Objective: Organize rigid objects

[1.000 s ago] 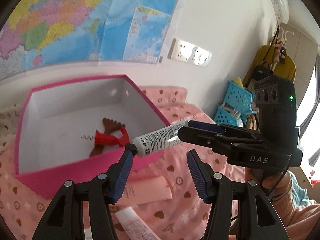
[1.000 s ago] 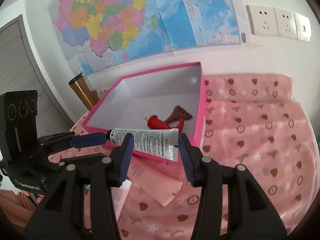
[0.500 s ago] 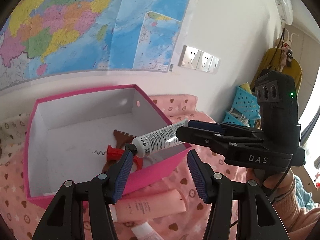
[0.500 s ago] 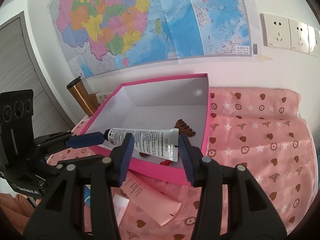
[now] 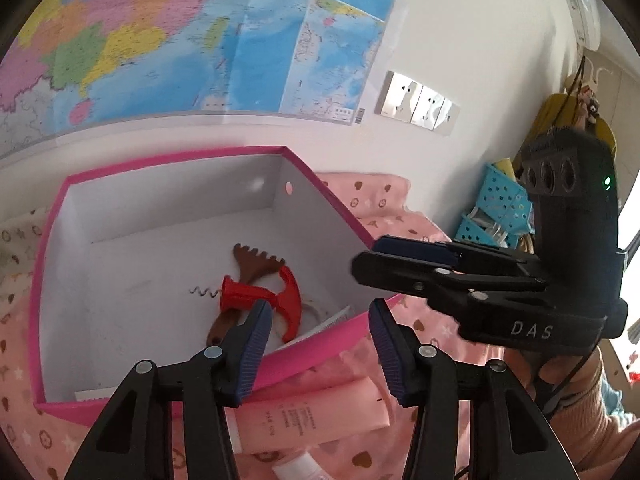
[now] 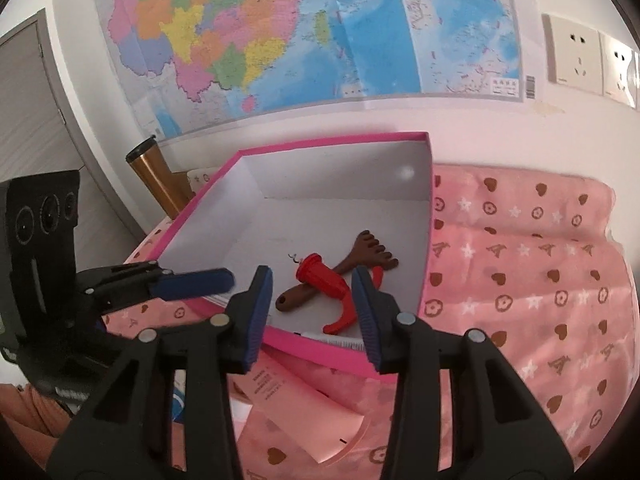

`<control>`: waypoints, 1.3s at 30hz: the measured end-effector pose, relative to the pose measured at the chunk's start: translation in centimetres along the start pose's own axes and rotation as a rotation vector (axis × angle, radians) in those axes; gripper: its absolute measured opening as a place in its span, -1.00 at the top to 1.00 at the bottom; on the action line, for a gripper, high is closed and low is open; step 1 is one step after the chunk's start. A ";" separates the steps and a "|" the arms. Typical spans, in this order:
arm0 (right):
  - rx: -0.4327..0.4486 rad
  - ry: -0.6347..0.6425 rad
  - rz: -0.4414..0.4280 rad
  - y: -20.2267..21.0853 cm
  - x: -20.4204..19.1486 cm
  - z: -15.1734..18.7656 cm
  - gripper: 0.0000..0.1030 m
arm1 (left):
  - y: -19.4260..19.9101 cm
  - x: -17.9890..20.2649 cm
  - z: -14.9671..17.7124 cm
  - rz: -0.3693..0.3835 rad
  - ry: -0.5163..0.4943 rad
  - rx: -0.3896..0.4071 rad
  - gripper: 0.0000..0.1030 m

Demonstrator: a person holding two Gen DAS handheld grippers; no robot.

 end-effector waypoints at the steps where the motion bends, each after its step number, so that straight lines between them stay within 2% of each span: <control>1: 0.000 -0.007 -0.002 0.1 0.2 0.1 0.15 | 0.2 -0.2 0.1 -0.002 0.003 0.004 0.01; 7: 0.013 -0.044 0.001 1.2 0.9 1.0 0.15 | 1.9 -1.3 0.9 -0.013 0.015 0.035 -0.05; 11: 0.022 -0.050 -0.016 2.0 0.6 1.8 0.15 | 3.5 -2.1 1.6 -0.030 0.032 0.062 -0.15; 16: 0.009 -0.050 -0.044 2.8 -0.1 3.4 0.14 | 5.3 -3.2 2.7 -0.063 0.051 0.081 -0.17; 23: -0.073 -0.055 -0.089 2.0 -1.2 6.5 0.14 | 6.5 -4.9 5.6 -0.122 0.085 0.046 -0.17; 31: -0.141 -0.047 -0.127 0.5 -2.9 9.1 0.14 | 6.9 -6.3 8.7 -0.141 0.149 -0.001 -0.17; 34: -0.166 -0.068 -0.138 0.1 -2.9 10.2 0.14 | 6.6 -5.9 9.7 -0.133 0.143 -0.021 -0.17; 39: -0.224 -0.083 -0.142 -0.6 -3.2 12.0 0.14 | 6.4 -5.9 11.0 -0.160 0.136 -0.047 -0.17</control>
Point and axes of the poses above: each gripper's, at about its wrist camera, not at the fingertips, and y roughly against the way its jaws point, x to its right, z to its underside, the point moved 1 cm from there along -y, roughly the way its jaws point, and after that the axes turned 2 degrees about x, right-handed, at the moved point
